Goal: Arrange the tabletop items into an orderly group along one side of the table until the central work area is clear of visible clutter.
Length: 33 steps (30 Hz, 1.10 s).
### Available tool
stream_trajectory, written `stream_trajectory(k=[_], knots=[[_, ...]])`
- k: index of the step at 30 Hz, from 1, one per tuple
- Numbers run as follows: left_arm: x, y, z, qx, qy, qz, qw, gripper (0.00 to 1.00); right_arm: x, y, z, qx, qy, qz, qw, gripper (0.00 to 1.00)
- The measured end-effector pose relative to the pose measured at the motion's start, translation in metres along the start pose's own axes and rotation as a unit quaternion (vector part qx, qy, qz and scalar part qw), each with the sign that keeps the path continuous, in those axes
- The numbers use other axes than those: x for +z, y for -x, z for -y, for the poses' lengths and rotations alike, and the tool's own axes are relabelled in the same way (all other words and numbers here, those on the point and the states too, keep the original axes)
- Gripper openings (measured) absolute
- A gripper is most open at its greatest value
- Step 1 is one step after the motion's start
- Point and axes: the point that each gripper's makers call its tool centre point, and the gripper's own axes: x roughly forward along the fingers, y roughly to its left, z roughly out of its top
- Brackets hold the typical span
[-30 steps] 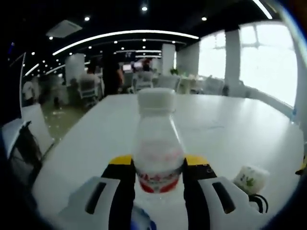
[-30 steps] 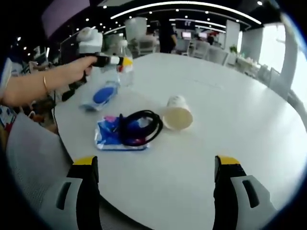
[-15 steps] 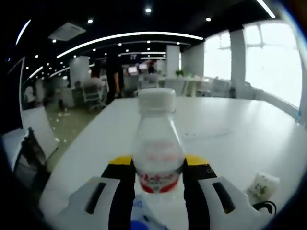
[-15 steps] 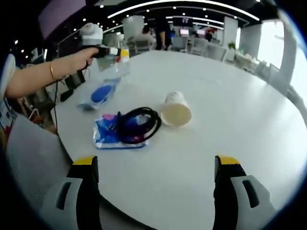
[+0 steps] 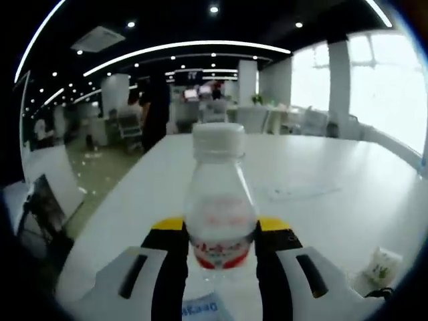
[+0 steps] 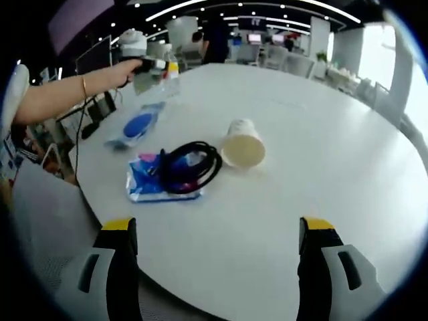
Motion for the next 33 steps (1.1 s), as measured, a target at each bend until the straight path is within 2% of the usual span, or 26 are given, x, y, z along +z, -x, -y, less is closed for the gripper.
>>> stream_trajectory(k=[3,7,13,17,23,24,28,33], knots=[[-0.001,-0.008,-0.003,0.003,-0.010,-0.002,0.9999,0.35,-0.002,-0.001,-0.001,0.003,0.000,-0.006,1.0000,1.00],[-0.004,-0.016,-0.009,0.002,-0.005,-0.005,1.0000,0.35,-0.004,-0.003,-0.003,0.007,-0.001,-0.011,0.9999,1.00],[-0.004,-0.019,-0.009,-0.001,-0.014,0.002,0.9999,0.35,-0.007,-0.005,-0.002,0.005,-0.001,-0.018,0.9998,0.99],[-0.003,-0.021,-0.012,0.003,-0.003,0.008,1.0000,0.35,-0.009,-0.006,-0.001,0.004,-0.005,-0.022,0.9997,0.99],[-0.008,-0.026,-0.016,0.012,-0.012,0.005,0.9998,0.35,-0.010,-0.007,-0.001,0.005,-0.005,-0.026,0.9996,0.99],[-0.009,-0.028,-0.015,0.007,-0.023,0.004,0.9997,0.35,-0.011,-0.007,-0.001,0.004,-0.006,-0.028,0.9996,0.99],[-0.011,-0.031,-0.014,-0.001,-0.016,0.008,0.9998,0.36,-0.013,-0.007,0.001,0.002,-0.009,-0.031,0.9995,0.99],[-0.025,-0.036,-0.013,-0.003,-0.018,-0.010,0.9998,0.36,-0.015,-0.008,0.001,0.000,-0.010,-0.036,0.9993,0.99]])
